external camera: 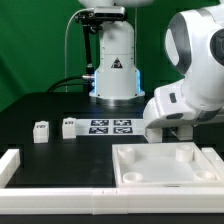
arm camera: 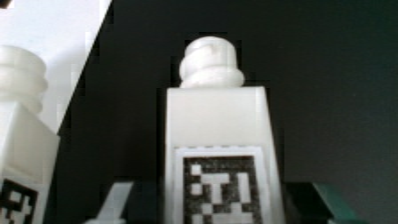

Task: Assemble one leg

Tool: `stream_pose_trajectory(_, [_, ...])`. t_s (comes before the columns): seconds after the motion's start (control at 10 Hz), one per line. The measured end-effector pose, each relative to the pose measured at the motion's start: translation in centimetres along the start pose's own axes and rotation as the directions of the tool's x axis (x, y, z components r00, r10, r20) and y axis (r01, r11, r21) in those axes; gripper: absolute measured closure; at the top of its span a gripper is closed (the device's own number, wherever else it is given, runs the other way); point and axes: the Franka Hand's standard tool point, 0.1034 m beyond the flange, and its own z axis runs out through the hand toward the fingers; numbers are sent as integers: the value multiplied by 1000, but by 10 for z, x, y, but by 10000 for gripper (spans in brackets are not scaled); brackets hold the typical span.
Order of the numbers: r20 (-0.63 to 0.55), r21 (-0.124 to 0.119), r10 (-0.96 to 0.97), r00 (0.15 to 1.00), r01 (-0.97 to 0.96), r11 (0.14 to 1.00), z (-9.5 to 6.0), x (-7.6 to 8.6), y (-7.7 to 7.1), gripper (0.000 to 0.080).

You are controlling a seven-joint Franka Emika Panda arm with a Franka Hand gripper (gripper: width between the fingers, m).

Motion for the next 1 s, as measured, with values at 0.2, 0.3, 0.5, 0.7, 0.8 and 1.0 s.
stream_pose_trajectory(0.2, [56, -10, 6, 998, -5, 1000, -30, -25, 7, 509])
stream_pose_trajectory(0.3, [60, -8, 11, 998, -11, 1000, -45, -31, 10, 509])
stream_pose_trajectory(0.5, [-2, 0, 18, 1000, -18, 1000, -57, -22, 12, 509])
stream_pose_trajectory(0.7, [-84, 3, 19, 996, -19, 1000, -58, -16, 11, 509])
stream_pose_trajectory(0.8, [-165, 3, 20, 986, -20, 1000, -59, -15, 12, 509])
stream_pose_trajectory(1.0, [-379, 5, 19, 925, -18, 1000, -63, -11, 13, 509])
